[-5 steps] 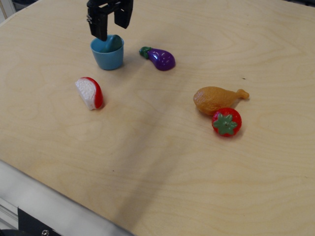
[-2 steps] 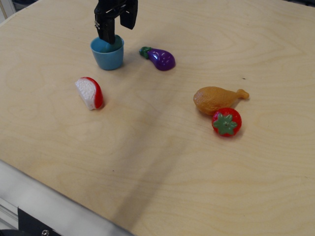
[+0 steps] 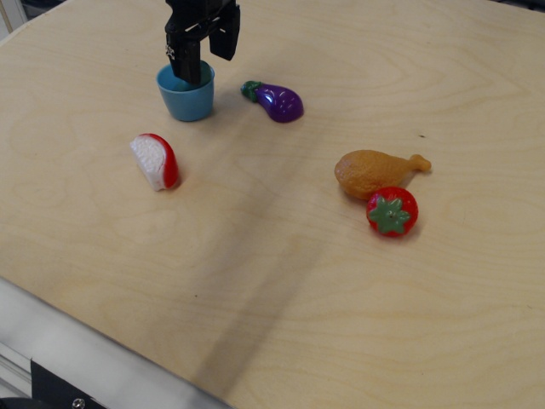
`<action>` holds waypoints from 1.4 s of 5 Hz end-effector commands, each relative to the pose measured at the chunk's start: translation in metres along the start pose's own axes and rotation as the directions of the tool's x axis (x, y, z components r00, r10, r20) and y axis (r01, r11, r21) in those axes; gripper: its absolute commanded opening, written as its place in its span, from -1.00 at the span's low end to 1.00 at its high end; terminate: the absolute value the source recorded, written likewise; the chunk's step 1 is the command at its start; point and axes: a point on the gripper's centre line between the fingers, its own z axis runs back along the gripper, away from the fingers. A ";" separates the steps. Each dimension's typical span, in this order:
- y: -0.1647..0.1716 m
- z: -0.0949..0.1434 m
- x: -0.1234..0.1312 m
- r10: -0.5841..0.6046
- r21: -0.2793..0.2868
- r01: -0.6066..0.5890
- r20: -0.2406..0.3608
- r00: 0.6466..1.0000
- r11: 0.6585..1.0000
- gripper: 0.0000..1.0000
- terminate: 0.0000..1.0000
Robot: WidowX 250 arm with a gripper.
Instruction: Take cucumber out of cup
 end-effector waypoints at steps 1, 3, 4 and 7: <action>-0.006 0.009 0.008 -0.006 -0.037 0.005 -0.017 1.000 0.999 1.00 -1.00; -0.001 0.016 0.007 0.003 -0.036 -0.004 -0.017 1.000 0.999 -1.00 -1.00; 0.004 0.029 0.010 0.020 -0.052 -0.021 -0.008 1.000 0.998 -1.00 -1.00; 0.018 0.083 0.020 0.002 -0.128 0.002 0.035 0.999 0.992 -1.00 -1.00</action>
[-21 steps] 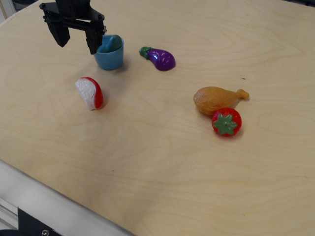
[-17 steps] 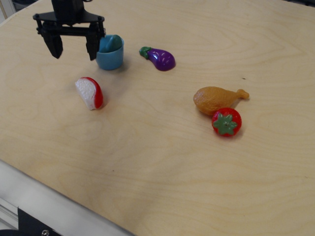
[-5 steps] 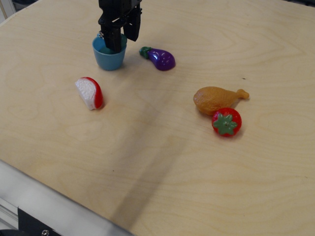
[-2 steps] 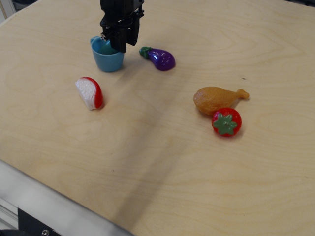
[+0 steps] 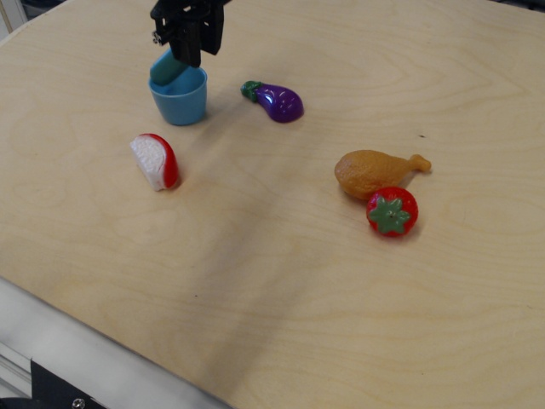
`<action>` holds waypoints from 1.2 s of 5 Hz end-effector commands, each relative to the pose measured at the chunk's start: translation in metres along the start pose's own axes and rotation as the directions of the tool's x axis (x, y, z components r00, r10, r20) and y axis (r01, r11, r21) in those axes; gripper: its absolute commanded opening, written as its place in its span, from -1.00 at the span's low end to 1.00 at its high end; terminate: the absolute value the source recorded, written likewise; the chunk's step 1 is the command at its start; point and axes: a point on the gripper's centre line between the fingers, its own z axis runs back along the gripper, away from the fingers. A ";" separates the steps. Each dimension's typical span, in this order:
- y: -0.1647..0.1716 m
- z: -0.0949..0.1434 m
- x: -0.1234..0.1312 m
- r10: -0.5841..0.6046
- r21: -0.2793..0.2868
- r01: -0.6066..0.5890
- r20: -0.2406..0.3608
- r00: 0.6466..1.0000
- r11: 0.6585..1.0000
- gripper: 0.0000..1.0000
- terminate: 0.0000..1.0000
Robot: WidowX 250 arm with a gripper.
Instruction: Take cucumber out of cup
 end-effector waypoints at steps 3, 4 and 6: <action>0.060 0.053 -0.060 -0.330 -0.121 0.329 0.017 0.944 0.936 -1.00 -1.00; 0.073 0.038 -0.091 -0.438 -0.102 0.438 0.027 0.899 0.893 -1.00 -1.00; 0.055 0.003 -0.132 -0.580 -0.089 0.582 0.045 0.813 0.809 -1.00 -1.00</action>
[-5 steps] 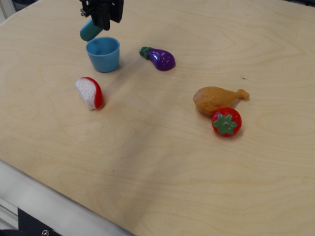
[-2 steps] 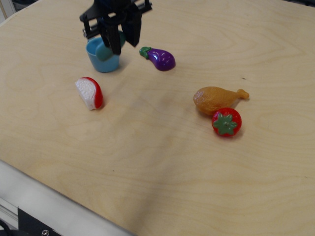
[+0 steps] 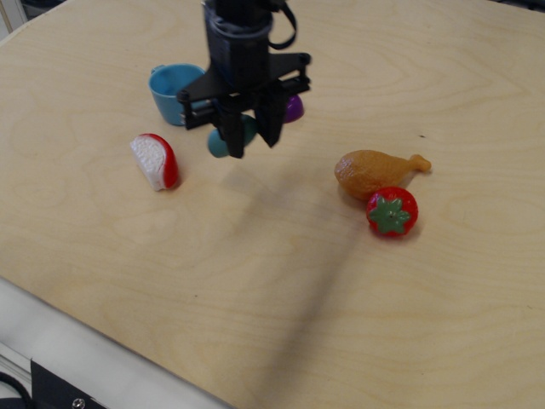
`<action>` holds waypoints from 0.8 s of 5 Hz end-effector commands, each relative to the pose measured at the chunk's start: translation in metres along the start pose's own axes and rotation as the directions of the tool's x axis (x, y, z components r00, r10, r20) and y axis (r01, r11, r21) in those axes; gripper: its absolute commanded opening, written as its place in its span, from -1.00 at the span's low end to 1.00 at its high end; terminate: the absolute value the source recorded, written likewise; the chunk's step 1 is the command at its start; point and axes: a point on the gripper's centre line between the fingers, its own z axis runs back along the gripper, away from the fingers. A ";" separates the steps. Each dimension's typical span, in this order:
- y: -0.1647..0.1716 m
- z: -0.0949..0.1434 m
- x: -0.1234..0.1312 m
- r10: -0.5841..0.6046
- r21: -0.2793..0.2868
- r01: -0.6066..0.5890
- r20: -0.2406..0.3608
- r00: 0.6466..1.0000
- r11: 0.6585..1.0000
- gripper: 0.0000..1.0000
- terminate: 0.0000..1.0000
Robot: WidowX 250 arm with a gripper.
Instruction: Take cucumber out of cup
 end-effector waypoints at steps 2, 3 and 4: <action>-0.043 -0.030 0.024 -0.055 -0.003 0.056 0.085 0.995 0.998 -1.00 -1.00; -0.043 -0.031 0.032 -0.014 -0.029 0.016 0.089 0.996 0.999 -1.00 -1.00; -0.040 -0.034 0.033 0.020 -0.047 -0.018 0.046 0.999 0.999 1.00 -1.00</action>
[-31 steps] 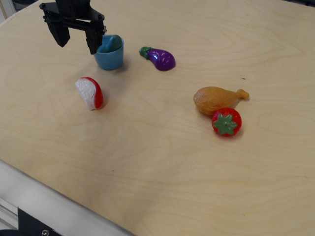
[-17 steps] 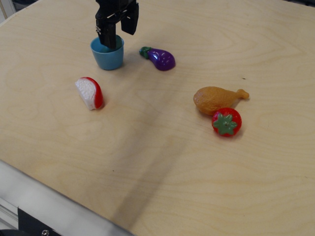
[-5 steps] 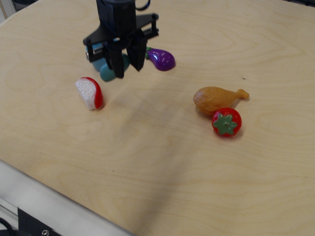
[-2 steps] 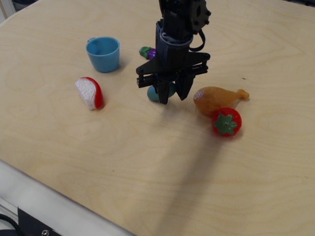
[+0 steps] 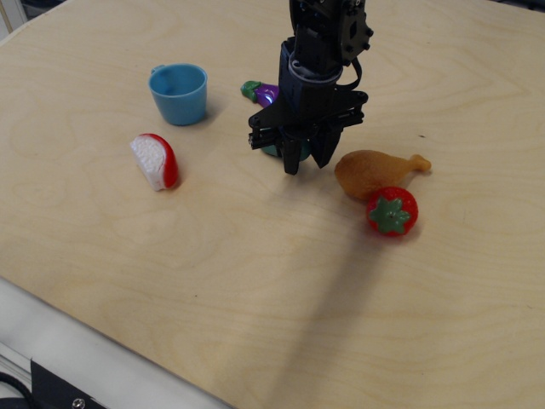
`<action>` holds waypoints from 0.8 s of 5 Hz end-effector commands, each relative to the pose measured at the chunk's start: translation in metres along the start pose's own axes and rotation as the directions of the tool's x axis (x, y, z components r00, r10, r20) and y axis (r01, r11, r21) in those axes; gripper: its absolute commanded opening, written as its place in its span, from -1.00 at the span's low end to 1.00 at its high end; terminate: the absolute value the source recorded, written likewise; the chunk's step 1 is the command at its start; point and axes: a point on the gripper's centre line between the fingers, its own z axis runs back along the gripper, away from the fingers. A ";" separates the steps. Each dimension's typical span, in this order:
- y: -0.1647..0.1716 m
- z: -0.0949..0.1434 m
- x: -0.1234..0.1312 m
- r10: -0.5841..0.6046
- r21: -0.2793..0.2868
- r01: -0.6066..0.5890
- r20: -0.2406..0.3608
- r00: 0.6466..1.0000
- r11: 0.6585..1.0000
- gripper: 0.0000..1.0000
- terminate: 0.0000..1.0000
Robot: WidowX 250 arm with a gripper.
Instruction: Take cucumber out of cup
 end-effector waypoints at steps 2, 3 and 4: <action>0.007 0.006 0.022 0.053 -0.015 -0.054 -0.030 0.998 0.998 1.00 -1.00; 0.010 0.009 0.025 0.065 -0.013 -0.065 -0.037 0.997 0.998 1.00 -1.00; 0.010 0.026 0.031 0.082 -0.032 -0.083 -0.017 0.996 0.996 1.00 -1.00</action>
